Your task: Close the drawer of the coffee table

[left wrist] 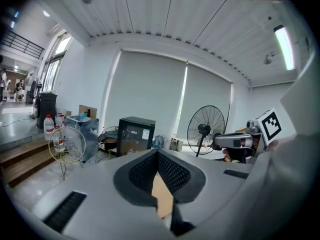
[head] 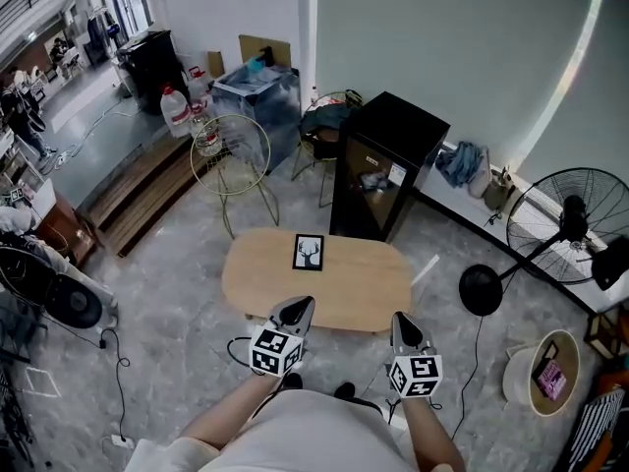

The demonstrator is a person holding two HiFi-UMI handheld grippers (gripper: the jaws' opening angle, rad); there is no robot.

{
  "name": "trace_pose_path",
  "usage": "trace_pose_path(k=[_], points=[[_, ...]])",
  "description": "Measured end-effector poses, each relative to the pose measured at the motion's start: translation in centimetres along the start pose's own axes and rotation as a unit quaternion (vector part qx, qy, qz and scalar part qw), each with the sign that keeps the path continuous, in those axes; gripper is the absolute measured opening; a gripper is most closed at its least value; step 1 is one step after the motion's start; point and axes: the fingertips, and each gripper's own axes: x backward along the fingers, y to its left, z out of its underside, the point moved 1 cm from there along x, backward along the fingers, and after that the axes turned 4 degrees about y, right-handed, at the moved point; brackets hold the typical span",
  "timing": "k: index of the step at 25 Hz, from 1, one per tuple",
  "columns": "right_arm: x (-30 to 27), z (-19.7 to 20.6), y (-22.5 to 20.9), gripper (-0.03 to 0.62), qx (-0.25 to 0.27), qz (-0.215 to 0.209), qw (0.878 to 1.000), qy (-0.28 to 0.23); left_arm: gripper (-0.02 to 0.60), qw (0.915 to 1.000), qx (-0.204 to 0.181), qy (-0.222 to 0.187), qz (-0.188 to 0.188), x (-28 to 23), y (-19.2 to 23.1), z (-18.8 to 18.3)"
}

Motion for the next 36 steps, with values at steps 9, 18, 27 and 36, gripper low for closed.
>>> trace_pose_path(k=[9, 18, 27, 36], points=[[1.4, -1.7, -0.3, 0.011, 0.005, 0.004, 1.000, -0.015, 0.006, 0.9997, -0.003, -0.022, 0.004, 1.8, 0.5, -1.8], [3.0, -2.2, -1.0, 0.011, -0.003, 0.018, 0.999, -0.031, 0.006, 0.9996, -0.010, -0.027, 0.004, 2.3, 0.6, -2.5], [3.7, -3.5, -1.6, 0.011, 0.005, 0.028, 0.999, -0.042, 0.006, 0.9993, -0.013, -0.034, 0.006, 2.6, 0.6, -3.4], [4.0, -3.2, -1.1, 0.011, 0.003, 0.027, 0.999, -0.040, 0.006, 0.9993, -0.007, -0.036, 0.007, 2.9, 0.5, -3.2]])
